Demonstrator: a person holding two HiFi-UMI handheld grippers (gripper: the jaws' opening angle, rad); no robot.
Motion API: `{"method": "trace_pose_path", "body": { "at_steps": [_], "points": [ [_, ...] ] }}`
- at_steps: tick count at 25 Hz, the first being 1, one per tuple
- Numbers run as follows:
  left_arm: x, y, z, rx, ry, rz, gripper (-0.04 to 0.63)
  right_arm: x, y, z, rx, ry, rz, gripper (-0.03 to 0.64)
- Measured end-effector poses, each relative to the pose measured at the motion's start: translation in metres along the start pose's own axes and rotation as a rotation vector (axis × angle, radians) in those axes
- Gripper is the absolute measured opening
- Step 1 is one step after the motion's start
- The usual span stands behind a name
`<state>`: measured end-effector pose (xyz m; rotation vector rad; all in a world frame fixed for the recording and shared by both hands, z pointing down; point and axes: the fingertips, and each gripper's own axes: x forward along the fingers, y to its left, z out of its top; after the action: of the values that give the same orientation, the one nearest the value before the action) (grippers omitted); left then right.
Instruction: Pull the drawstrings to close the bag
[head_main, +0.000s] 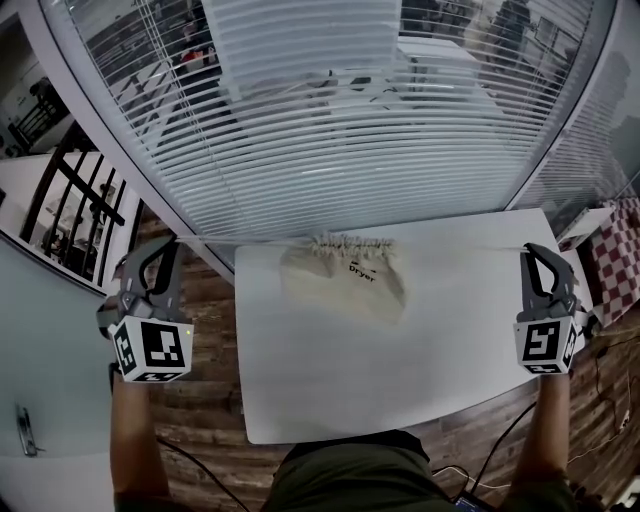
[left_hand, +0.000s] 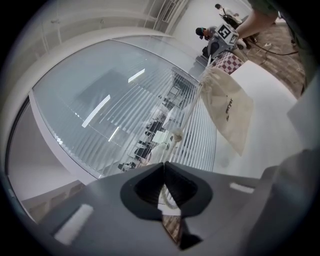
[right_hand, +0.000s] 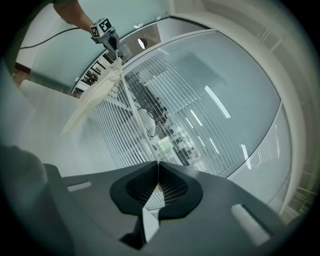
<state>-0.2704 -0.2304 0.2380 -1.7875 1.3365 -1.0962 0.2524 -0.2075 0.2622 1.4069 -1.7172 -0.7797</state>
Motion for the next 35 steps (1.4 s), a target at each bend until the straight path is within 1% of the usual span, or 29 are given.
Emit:
{"method": "trace_pose_path", "body": {
  "at_steps": [6, 10, 15, 18, 20, 26, 35],
  "points": [
    [0.005, 0.002, 0.009, -0.001, -0.006, 0.002, 0.01, 0.004, -0.002, 0.0, 0.017, 0.02, -0.013, 0.012],
    [0.003, -0.004, 0.023, -0.005, -0.034, -0.011, 0.011, 0.001, -0.004, 0.002, 0.043, 0.005, -0.01, 0.012],
    [0.007, -0.014, 0.037, -0.062, -0.072, -0.031, 0.012, 0.002, -0.001, 0.018, 0.055, -0.032, -0.008, 0.012],
    [0.008, -0.014, 0.044, -0.108, -0.093, -0.026, 0.012, 0.003, 0.002, 0.028, 0.068, -0.051, -0.007, 0.014],
    [0.007, -0.012, 0.048, -0.122, -0.1, -0.018, 0.012, 0.002, 0.001, 0.031, 0.075, -0.058, -0.008, 0.014],
    [0.004, -0.009, 0.055, -0.13, -0.109, -0.008, 0.012, -0.003, -0.007, 0.028, 0.084, -0.052, -0.025, 0.014],
    [0.006, -0.012, 0.062, -0.134, -0.112, -0.018, 0.012, -0.003, -0.004, 0.026, 0.087, -0.051, -0.02, 0.014]
  ]
}}
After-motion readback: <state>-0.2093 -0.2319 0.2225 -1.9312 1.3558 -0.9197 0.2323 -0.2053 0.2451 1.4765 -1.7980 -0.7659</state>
